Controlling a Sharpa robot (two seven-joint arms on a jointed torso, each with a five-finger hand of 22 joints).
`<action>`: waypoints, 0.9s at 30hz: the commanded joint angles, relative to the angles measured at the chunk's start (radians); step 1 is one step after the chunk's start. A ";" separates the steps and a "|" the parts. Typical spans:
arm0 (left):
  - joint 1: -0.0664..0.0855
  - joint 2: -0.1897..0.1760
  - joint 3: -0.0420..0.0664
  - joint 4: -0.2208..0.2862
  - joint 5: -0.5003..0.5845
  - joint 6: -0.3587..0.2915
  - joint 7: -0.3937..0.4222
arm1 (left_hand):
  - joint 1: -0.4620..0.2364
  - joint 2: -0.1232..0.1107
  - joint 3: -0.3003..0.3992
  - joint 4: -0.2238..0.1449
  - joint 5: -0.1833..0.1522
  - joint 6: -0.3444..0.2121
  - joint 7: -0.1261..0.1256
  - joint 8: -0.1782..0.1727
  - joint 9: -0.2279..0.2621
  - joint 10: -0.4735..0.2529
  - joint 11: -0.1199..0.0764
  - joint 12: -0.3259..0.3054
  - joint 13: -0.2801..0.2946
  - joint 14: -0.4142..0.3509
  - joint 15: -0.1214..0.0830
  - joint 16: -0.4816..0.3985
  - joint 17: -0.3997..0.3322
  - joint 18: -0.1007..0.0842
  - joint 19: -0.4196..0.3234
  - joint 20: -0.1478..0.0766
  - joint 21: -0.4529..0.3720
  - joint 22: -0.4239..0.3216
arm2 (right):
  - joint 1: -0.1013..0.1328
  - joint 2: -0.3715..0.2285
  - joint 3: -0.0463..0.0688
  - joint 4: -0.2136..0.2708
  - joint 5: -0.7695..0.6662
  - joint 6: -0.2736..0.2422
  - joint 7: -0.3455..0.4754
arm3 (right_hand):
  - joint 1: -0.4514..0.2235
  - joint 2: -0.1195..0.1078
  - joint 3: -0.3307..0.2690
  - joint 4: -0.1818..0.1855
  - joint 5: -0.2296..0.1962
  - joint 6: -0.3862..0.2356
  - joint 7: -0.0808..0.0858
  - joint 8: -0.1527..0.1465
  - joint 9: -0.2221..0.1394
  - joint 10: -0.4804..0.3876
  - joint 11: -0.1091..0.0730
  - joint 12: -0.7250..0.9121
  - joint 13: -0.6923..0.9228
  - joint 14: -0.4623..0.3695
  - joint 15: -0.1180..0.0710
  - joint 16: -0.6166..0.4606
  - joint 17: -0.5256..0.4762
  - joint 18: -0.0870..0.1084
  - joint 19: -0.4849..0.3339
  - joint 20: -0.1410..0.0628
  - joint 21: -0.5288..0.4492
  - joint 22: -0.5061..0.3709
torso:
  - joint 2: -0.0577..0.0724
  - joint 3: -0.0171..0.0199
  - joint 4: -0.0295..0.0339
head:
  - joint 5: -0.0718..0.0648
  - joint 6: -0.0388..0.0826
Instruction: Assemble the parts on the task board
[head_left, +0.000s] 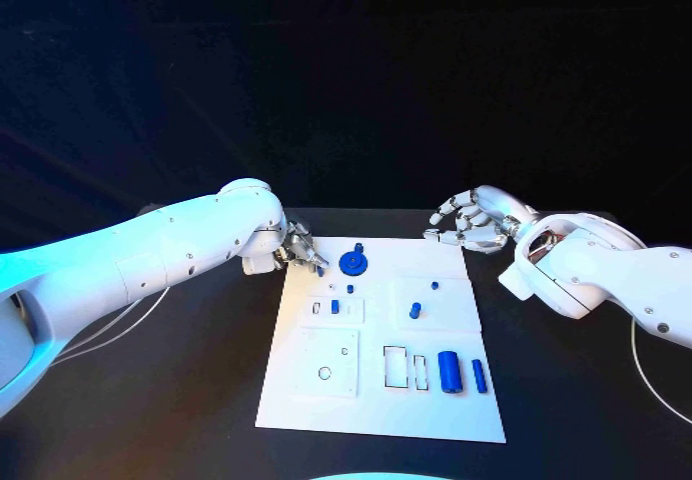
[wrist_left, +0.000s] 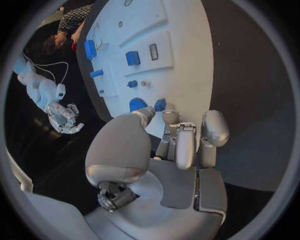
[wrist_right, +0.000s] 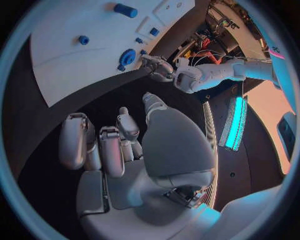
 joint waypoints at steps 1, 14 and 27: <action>-0.001 0.002 0.000 0.001 0.053 0.007 0.007 | 0.017 0.002 0.014 -0.004 0.000 0.005 -0.006 0.008 0.002 0.000 -0.008 0.004 -0.002 0.056 -0.008 0.004 0.109 0.006 0.004 -0.006 0.004 0.001 | -0.001 0.002 0.000 -0.001 -0.004 0.014 0.009 | 0.005 0.008 0.002 -0.005 0.004 -0.007 0.002 0.004 -0.002 -0.005 0.001 -0.004 0.000 0.083 -0.007 -0.003 0.169 0.007 -0.009 0.000 -0.003 0.086 | 0.001 -0.0002 0.0005 | 0.000 -0.002; -0.001 -0.005 0.000 0.002 0.149 -0.002 0.009 | 0.091 -0.026 0.329 -0.158 -0.001 -0.014 -0.005 0.051 0.053 0.017 -0.011 -0.001 -0.015 0.058 -0.012 0.008 0.112 0.003 0.011 -0.013 0.013 0.021 | -0.002 0.003 0.000 -0.003 -0.004 0.016 0.008 | 0.005 0.009 0.003 -0.005 0.005 -0.007 0.002 0.004 -0.002 -0.004 0.001 -0.003 0.001 0.083 -0.007 -0.004 0.168 0.007 -0.009 0.000 -0.002 0.086 | 0.000 -0.0012 0.0009 | 0.003 -0.002; -0.001 -0.084 0.000 0.088 0.261 -0.001 0.020 | 0.038 -0.060 0.446 -0.230 0.013 -0.002 -0.006 0.073 0.080 0.031 -0.013 0.006 -0.010 0.060 -0.014 0.011 0.118 0.001 0.021 -0.016 0.025 0.040 | -0.002 0.000 0.000 -0.003 -0.004 0.017 0.007 | 0.007 0.009 0.003 -0.005 0.006 -0.007 0.002 0.005 -0.002 -0.005 0.001 -0.004 0.000 0.082 -0.007 -0.004 0.167 0.008 -0.010 0.000 -0.005 0.085 | -0.001 0.0000 0.0008 | 0.013 -0.003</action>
